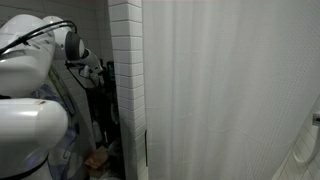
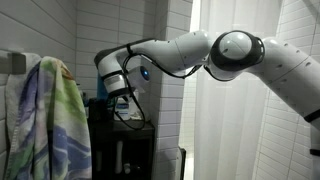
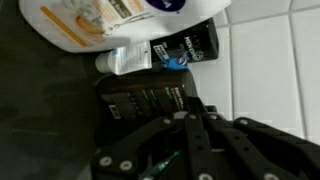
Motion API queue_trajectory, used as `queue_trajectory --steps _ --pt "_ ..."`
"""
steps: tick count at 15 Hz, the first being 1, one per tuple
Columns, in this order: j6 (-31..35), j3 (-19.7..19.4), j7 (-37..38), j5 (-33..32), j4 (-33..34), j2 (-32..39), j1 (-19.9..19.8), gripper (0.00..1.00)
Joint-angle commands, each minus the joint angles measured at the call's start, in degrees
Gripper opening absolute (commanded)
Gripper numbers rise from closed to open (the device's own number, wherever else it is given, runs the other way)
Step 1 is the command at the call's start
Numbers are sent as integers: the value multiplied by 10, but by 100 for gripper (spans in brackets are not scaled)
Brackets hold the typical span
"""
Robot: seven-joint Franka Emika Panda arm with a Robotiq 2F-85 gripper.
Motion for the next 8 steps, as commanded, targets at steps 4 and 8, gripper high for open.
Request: queue_trajectory --steps 4,8 --pt "0 -15 24 62 -18 -66 26 0" --pt "0 -1 17 89 -40 -108 18 0"
